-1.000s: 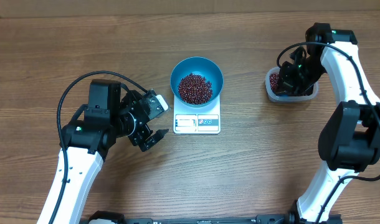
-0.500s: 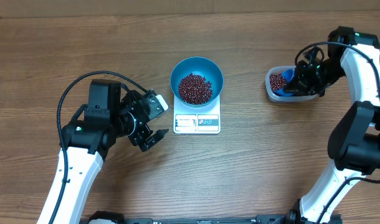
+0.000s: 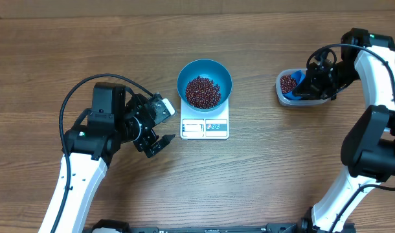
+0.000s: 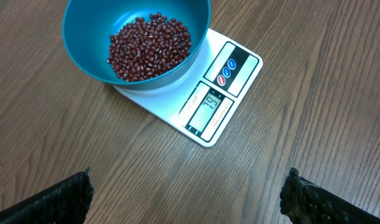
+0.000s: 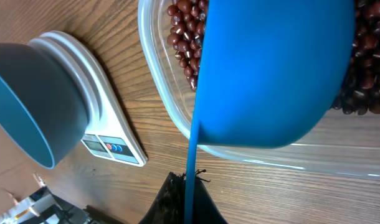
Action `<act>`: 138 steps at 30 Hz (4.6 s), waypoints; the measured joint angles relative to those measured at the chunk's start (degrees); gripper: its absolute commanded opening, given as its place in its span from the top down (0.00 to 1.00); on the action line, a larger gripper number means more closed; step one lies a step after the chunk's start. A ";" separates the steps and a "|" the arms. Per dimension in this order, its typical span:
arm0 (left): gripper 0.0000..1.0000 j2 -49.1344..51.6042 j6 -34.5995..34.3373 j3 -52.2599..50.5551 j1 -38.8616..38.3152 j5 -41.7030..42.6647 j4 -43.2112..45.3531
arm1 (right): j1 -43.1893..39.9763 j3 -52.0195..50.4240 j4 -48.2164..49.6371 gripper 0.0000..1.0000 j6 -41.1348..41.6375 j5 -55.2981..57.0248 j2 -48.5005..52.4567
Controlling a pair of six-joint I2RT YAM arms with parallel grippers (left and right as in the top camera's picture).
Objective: Scoop item into bowl and weigh 150g on scale
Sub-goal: 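Drag the scoop through the beans in the tub to fill it, then lift the filled scoop and carry it left toward the teal bowl, then tilt the scoop over the teal bowl to pour beans in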
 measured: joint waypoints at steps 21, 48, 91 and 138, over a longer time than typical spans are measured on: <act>0.01 0.00 0.00 0.00 0.00 0.00 0.00 | -4.37 0.00 -1.27 0.96 -2.14 -3.19 0.00; 0.01 0.00 0.00 0.00 0.00 0.00 0.00 | -10.19 0.00 -6.78 0.96 -14.62 -15.15 0.00; 0.00 0.00 0.00 0.00 0.00 0.00 0.00 | 2.69 15.85 -15.04 0.96 -24.17 -24.85 0.00; 0.01 0.00 0.00 0.00 0.00 0.00 -0.02 | 36.57 15.87 -4.68 0.96 -3.43 11.08 0.00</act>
